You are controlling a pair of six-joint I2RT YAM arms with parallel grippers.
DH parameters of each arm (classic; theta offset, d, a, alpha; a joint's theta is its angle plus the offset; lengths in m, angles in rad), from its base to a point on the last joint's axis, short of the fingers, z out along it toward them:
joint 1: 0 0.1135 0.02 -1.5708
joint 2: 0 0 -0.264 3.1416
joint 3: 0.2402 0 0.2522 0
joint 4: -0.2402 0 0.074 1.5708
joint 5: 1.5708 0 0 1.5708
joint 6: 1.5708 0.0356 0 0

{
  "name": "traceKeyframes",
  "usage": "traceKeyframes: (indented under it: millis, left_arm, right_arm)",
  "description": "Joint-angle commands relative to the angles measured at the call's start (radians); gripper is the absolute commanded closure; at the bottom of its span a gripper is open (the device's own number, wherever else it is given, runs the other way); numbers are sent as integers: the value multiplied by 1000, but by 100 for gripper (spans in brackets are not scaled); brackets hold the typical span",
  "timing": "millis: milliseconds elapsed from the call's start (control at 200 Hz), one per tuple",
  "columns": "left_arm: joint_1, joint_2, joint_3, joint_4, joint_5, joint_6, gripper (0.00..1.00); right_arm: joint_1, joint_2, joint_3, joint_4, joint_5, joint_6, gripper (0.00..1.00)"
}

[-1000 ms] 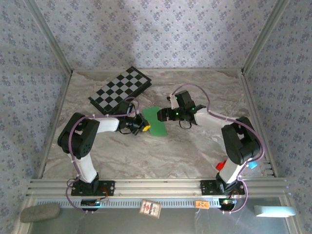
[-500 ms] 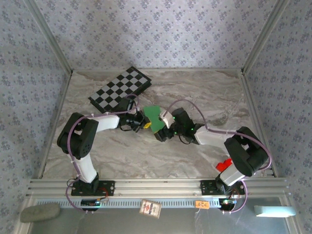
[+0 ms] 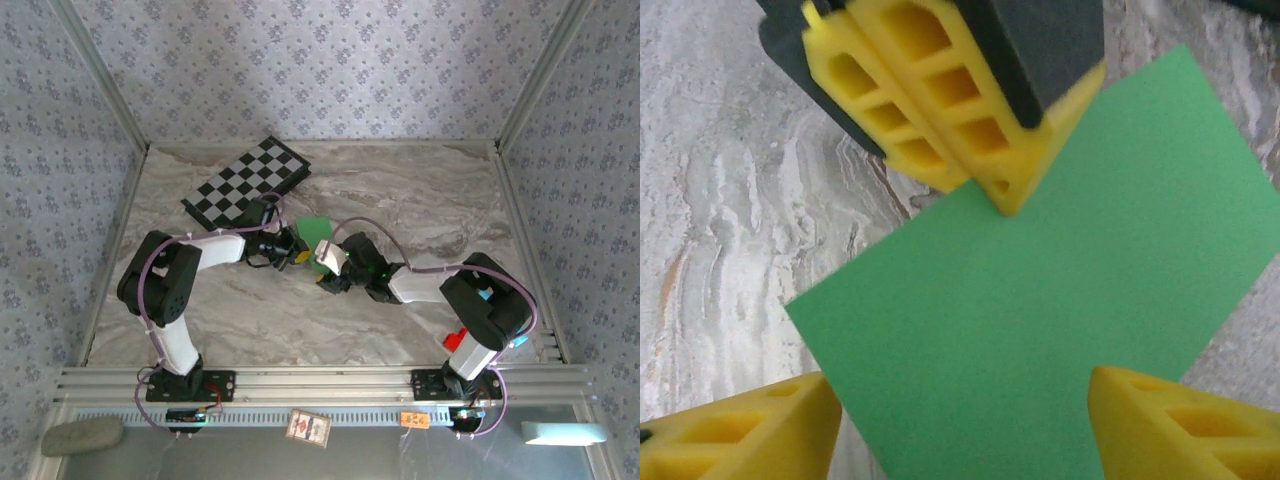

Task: Fold a paper plane with a square sheet of paper (pick it up from the middle)
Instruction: Third fold the triangle at the center of the table.

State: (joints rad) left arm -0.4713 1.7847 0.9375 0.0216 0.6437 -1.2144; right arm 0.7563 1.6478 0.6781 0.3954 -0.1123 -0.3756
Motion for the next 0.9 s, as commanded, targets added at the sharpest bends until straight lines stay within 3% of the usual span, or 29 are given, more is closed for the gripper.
traceKeyframes:
  millis: [0,500,625,895]
  left_arm:
    - [3,-1,20,-23,27,-5,93]
    - [0,5,17,-23,24,0,92]
    - [0,-7,13,-24,19,1,91]
    - [71,-155,17,-262,-166,128,63]
  right_arm:
    - [0,-5,-4,60,-1,-37,38]
    - [-6,-38,7,53,-133,7,67]
    - [-8,-26,23,4,-185,-3,80]
    - [-17,-23,87,-133,-259,35,98]
